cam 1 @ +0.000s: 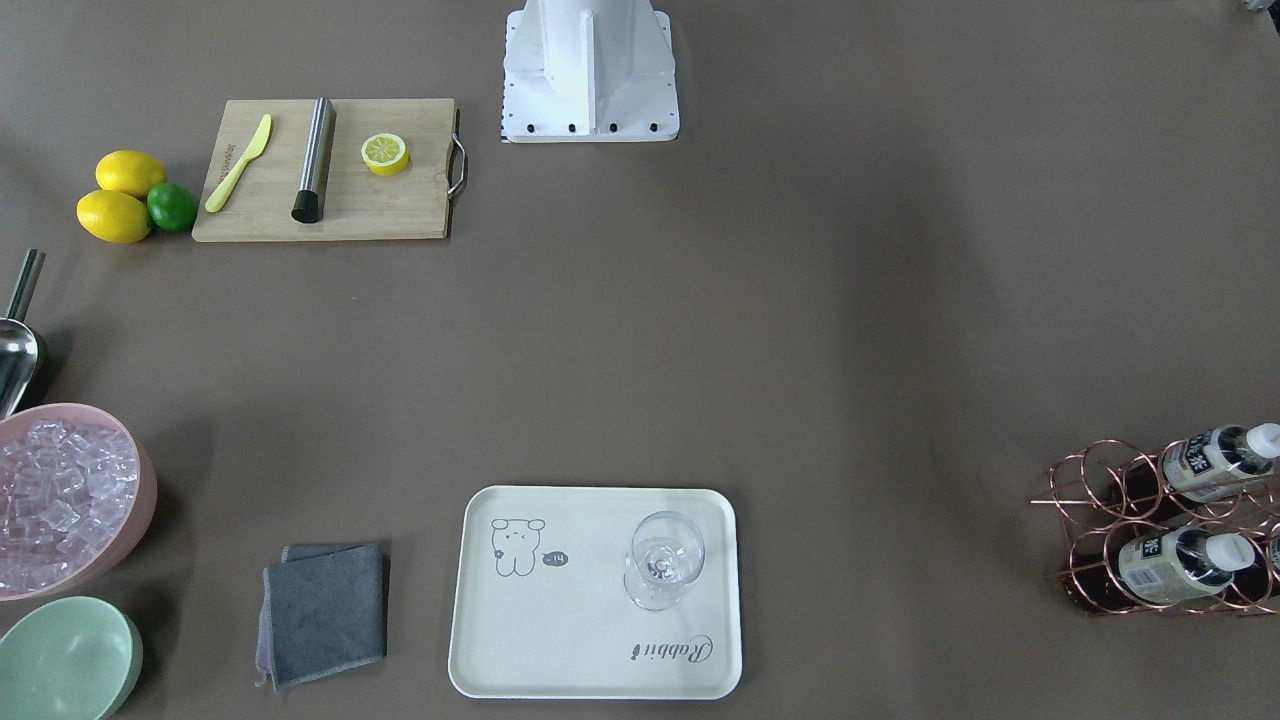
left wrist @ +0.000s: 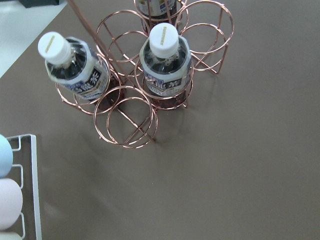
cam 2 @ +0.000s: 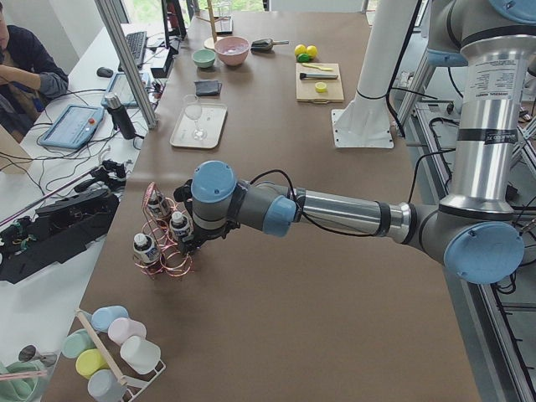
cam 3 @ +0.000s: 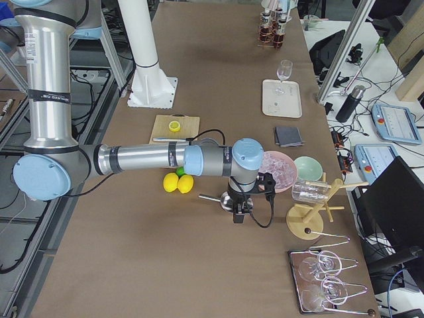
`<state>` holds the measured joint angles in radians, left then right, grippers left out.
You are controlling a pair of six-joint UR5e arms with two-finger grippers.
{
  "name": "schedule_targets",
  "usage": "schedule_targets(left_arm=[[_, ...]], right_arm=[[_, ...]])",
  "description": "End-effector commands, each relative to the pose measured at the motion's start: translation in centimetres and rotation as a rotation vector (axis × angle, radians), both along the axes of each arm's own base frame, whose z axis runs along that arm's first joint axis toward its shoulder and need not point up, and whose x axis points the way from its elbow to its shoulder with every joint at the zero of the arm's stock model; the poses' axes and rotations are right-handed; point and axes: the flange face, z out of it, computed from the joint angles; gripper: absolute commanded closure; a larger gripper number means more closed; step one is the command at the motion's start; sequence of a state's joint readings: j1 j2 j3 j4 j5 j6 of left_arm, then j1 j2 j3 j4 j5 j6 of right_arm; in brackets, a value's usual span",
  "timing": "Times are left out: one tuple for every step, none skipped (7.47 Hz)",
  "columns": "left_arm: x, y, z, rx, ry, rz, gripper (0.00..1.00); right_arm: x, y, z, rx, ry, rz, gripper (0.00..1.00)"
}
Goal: Take tea from basket to plate
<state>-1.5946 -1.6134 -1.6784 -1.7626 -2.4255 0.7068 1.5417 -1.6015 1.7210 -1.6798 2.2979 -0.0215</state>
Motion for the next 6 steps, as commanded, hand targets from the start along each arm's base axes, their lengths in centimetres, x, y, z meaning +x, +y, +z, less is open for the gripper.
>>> schedule_targets(left_arm=[[0.5, -4.9, -5.2, 0.098, -0.043, 0.141, 0.02], [1.0, -7.7, -7.8, 0.108, -0.059, 0.213, 0.02], [0.8, -11.5, -9.3, 0.136, -0.073, 0.274, 0.02], [0.9, -14.5, -9.7, 0.158, -0.079, 0.312, 0.02], [1.6, -16.9, -10.3, 0.213, -0.096, 0.377, 0.02], [2.3, -18.5, -11.4, 0.262, -0.103, 0.425, 0.02]], right_arm=[[0.0, 0.0, 0.1, -0.001, 0.002, 0.000, 0.00], [0.0, 0.0, 0.1, -0.001, 0.000, 0.000, 0.00], [0.0, 0.0, 0.0, 0.000, 0.002, 0.000, 0.00], [0.0, 0.0, 0.1, -0.001, 0.002, 0.000, 0.00], [0.0, 0.0, 0.2, -0.003, 0.002, 0.000, 0.00], [0.0, 0.0, 0.2, -0.003, 0.002, 0.000, 0.00]])
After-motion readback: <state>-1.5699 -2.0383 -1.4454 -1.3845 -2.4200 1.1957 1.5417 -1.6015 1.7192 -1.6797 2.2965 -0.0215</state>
